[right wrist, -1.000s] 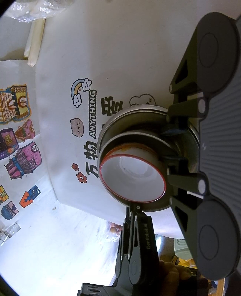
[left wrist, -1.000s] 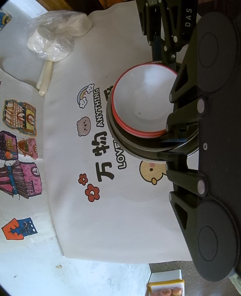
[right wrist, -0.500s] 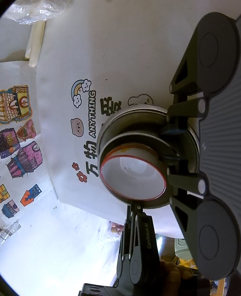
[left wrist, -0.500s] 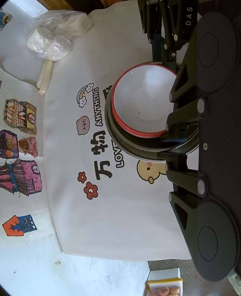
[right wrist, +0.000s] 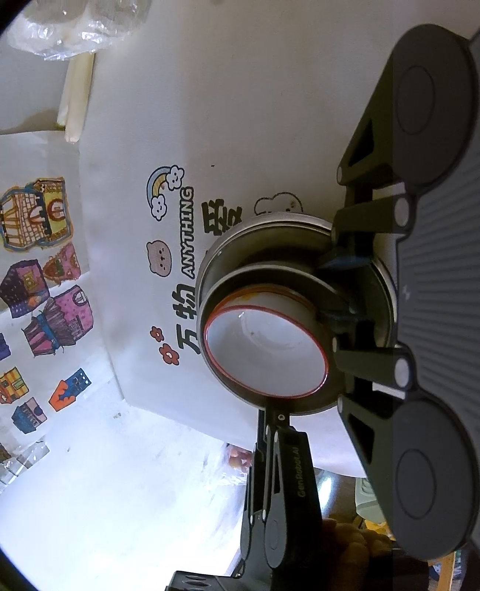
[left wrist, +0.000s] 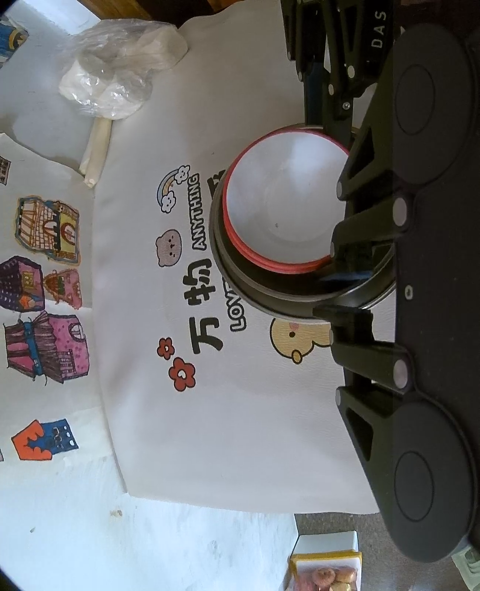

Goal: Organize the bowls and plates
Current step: 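Lower the bowl stack onto the stainless plate stack with both grippers, then open both grippers and release the bowl stack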

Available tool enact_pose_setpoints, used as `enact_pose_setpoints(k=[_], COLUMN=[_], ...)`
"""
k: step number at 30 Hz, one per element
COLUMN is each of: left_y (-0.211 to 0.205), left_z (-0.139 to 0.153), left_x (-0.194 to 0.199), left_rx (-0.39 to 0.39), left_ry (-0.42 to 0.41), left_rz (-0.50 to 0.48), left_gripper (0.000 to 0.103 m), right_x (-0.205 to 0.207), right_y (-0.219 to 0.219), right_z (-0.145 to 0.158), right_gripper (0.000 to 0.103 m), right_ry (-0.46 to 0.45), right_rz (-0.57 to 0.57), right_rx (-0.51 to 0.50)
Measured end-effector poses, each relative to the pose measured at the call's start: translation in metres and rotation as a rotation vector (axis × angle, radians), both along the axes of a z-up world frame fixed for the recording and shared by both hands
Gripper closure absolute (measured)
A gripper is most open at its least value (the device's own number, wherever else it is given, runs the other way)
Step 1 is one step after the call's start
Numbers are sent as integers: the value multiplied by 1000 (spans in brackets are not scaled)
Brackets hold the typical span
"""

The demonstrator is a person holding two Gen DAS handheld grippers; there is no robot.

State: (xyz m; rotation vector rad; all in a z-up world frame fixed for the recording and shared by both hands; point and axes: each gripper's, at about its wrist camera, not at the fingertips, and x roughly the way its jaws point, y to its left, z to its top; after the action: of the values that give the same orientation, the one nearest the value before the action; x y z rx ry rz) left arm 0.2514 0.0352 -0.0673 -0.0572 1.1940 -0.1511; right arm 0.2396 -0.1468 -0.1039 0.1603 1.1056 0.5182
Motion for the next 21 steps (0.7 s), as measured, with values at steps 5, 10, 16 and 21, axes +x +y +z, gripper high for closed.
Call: enact_pose_setpoints(k=[5, 10, 16, 21], left_y=[2, 2, 2, 4], left_z=[1, 5, 8, 10], left_x=[-4, -7, -14, -18], left_rx=[17, 32, 40, 55], left_ry=[-11, -15, -31, -42], left_rz=[22, 28, 21, 27], left_gripper=[75, 68, 60, 47], right_x=[-5, -11, -17, -22], right_y=[-2, 0, 0, 0], right_z=[2, 6, 10, 14], right_gripper=[61, 59, 56, 51], right_ry=[-14, -32, -52, -72], right_rz=[-18, -18, -29, -51], right_rx=[-2, -4, -2, 0])
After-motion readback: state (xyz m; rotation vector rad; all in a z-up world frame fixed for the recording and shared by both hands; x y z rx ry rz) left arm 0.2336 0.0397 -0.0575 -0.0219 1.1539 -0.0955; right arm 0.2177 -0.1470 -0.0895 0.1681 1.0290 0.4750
